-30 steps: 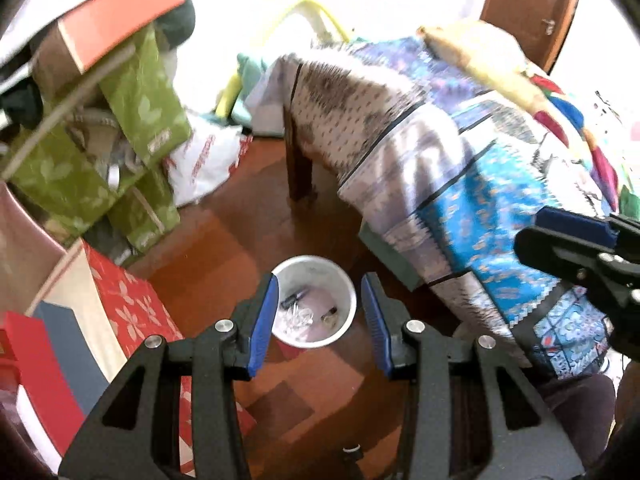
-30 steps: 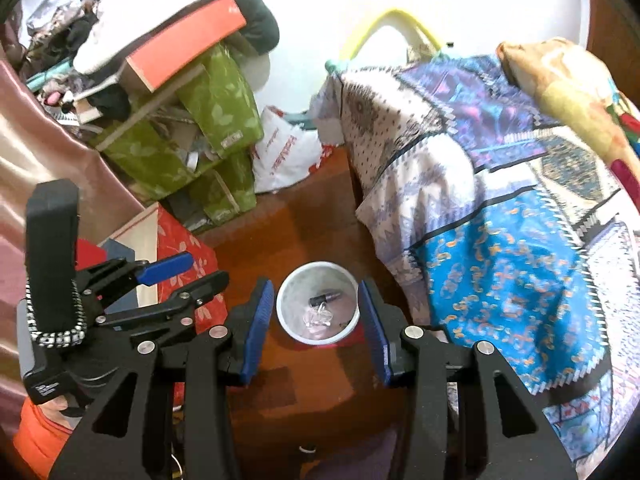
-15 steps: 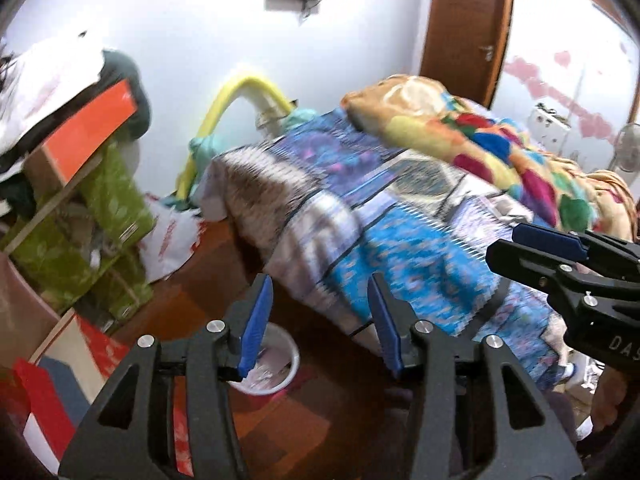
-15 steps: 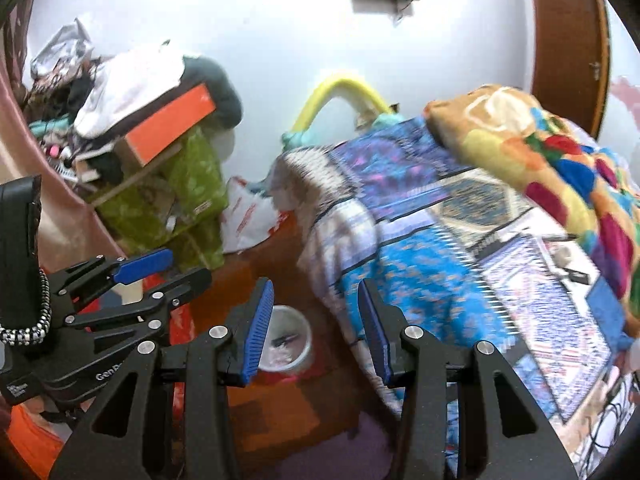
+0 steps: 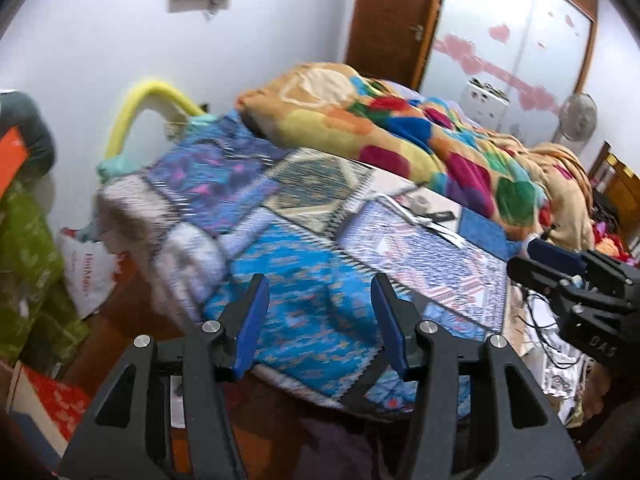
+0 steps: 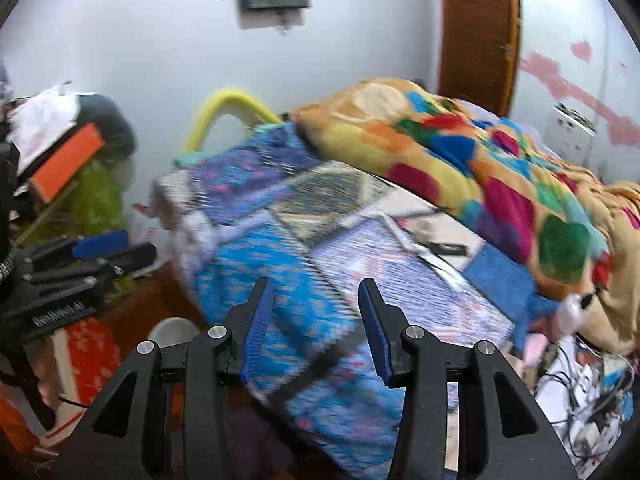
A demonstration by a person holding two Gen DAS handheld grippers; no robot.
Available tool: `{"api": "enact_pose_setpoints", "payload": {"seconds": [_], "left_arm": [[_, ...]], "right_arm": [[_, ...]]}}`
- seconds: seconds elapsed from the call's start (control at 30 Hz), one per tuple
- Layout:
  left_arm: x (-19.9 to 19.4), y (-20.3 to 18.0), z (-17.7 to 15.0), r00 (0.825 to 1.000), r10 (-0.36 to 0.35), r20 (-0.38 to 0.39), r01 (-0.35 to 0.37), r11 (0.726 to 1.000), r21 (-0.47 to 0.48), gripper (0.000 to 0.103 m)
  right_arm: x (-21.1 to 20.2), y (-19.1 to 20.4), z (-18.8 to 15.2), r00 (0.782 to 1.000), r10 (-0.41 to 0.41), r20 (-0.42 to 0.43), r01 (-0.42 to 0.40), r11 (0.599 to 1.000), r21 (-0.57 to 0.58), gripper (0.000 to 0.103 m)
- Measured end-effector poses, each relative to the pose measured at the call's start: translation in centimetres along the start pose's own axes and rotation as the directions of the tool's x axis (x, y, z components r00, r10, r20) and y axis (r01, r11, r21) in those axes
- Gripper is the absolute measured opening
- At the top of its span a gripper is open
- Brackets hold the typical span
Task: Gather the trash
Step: 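Lower the left tool onto the white razor and close it while the right tool approaches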
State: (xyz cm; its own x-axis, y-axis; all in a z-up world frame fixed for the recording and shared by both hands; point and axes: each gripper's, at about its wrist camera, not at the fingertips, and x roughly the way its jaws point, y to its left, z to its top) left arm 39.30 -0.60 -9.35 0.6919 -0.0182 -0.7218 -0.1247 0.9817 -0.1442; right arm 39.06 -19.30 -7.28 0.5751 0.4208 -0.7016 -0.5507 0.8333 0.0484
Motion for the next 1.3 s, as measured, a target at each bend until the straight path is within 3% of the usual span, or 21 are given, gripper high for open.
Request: {"api": "enact_pose_setpoints", "payload": {"seconds": [0.1,0.43,0.67,0.9,1.0,1.17,1.27,1.3], "left_arm": [[2.6,-2.3,1.0,0.999,-0.041,-0.032,0.042,0.999,0.016,0.052],[13.0,-8.4,4.2,0.992,-0.049,-0.120,0.061,0.994,0.092,0.052],[21.8,-9.1,6.1,0.966,-0.097,-0.239,0.105,0.994,0.018,0.052],[28.0,-9.2,7.9,0.960,-0.104,-0.259,0.093,0.994,-0.056,0.052],[30.8,-9.8,8.3,0.949,-0.133,-0.287,0.108,0.989,-0.100,0.052],[33.1,-10.9,9.0,0.958,-0.106,-0.268,0.076,0.990,-0.120,0.052],[33.8,-11.3,9.1,0.967,-0.053,-0.249,0.024,0.993,-0.117,0.040],[33.8,-11.4,9.1,0.970,-0.044,-0.241,0.017,0.993,-0.115,0.026]], "right_arm": [[1.3,-3.3,-0.8,0.999,-0.046,-0.028,0.047,0.998,0.034,0.041],[5.3,-11.5,-2.3,0.991,-0.110,-0.082,0.120,0.986,0.120,0.041],[10.5,-15.1,-2.5,0.985,-0.106,-0.136,0.121,0.987,0.106,0.041],[15.6,-17.1,-2.0,0.984,-0.033,-0.174,0.052,0.993,0.103,0.041],[17.1,-17.4,-1.5,0.985,-0.024,-0.169,0.041,0.995,0.096,0.041],[19.2,-17.8,-1.1,0.985,-0.027,-0.170,0.044,0.995,0.095,0.041],[19.7,-17.9,-1.1,0.985,0.006,-0.173,0.011,0.995,0.098,0.042],[19.6,-17.7,-1.1,0.984,0.026,-0.178,-0.009,0.995,0.096,0.042]]}}
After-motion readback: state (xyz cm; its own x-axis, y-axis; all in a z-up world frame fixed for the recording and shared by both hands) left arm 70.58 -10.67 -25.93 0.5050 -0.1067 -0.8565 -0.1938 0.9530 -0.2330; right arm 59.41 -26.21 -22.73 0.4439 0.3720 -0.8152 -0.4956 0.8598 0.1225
